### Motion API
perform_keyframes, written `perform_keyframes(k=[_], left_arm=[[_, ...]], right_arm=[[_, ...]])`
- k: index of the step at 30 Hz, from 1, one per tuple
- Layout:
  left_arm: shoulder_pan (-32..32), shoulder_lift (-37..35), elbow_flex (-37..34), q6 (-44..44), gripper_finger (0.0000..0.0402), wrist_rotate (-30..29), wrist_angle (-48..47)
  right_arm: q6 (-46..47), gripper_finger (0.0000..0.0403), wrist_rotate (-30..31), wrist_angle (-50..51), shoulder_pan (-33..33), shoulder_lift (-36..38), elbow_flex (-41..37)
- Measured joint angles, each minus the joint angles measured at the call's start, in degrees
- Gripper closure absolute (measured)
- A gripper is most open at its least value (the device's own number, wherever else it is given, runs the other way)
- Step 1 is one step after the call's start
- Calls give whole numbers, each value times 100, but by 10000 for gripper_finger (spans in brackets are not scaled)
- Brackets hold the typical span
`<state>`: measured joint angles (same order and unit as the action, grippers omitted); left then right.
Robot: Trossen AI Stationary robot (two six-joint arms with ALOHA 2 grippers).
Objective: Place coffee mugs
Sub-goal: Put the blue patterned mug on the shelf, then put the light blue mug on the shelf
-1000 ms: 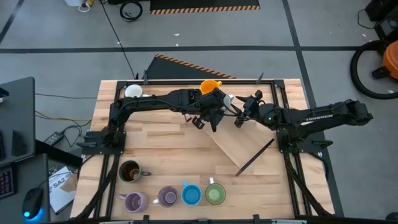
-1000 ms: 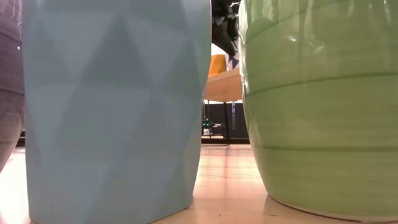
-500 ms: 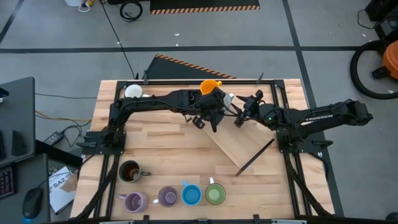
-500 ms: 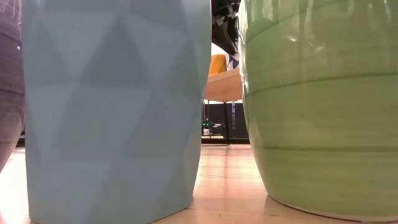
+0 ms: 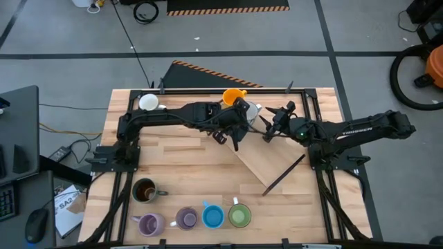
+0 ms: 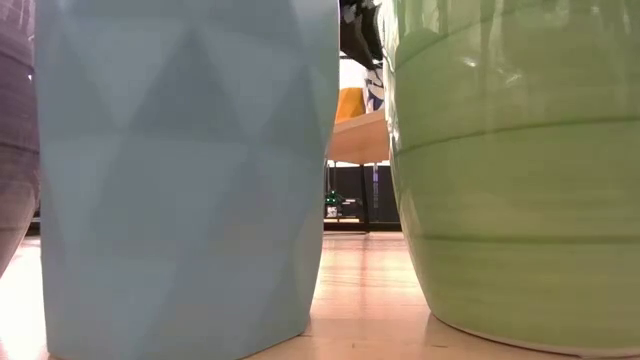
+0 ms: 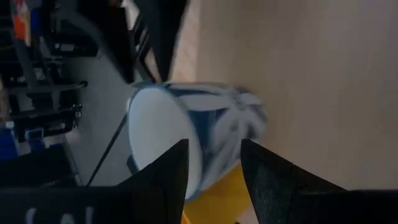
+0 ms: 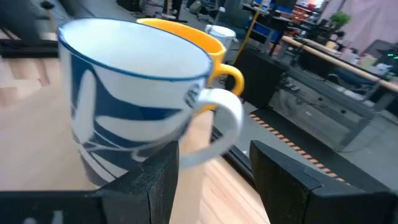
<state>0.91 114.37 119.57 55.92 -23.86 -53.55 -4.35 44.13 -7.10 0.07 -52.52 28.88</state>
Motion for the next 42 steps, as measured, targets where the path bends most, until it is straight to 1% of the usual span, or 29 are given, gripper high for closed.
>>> perform_keyframes(k=[2,4,6,8,10,13,15,17,19,24,26,28,29,31,36,42], left_arm=[[-82,-82,0,-53,249,28,-160],[-150,-172,0,-303,249,45,-420],[-184,-275,0,-779,249,102,-758],[-183,-360,7,-1413,249,338,-1216],[-169,-399,7,-2094,249,862,-1741],[-169,-396,4,-2989,256,1921,-2141],[-244,-380,4,-3471,261,2502,-2202],[-352,-339,7,-3858,266,2878,-2259],[-477,-319,0,-4268,269,3014,-2305],[-849,-293,2,-5146,271,2981,-2292],[-992,-227,4,-5486,271,2660,-2347],[-1099,-185,1,-5675,272,2147,-2726],[-1124,-156,0,-5706,272,1984,-2960],[-1097,-135,0,-5739,273,1857,-3121],[-962,-145,0,-5768,287,1816,-3203],[-947,-147,-1,-5361,310,1810,-3275]], right_arm=[[-10,200,76,68,60,118,1],[-11,200,95,215,125,232,-2],[69,200,95,427,207,362,-2],[204,200,85,632,293,473,-2],[288,200,-77,908,402,588,-2],[331,200,-557,1153,595,768,-2],[334,200,-762,1239,709,858,-2],[374,200,-810,1304,830,950,-2],[469,200,-788,1470,927,1021,-2],[768,200,-771,1836,1072,1127,-2],[867,200,-755,1985,1143,1186,-2],[876,200,-699,1979,1215,1227,-2],[879,200,-664,1957,1255,1246,-2],[891,200,-652,1942,1352,1287,-2],[884,200,-591,1909,1619,1324,-1],[842,200,-500,1950,1797,1375,-2]])
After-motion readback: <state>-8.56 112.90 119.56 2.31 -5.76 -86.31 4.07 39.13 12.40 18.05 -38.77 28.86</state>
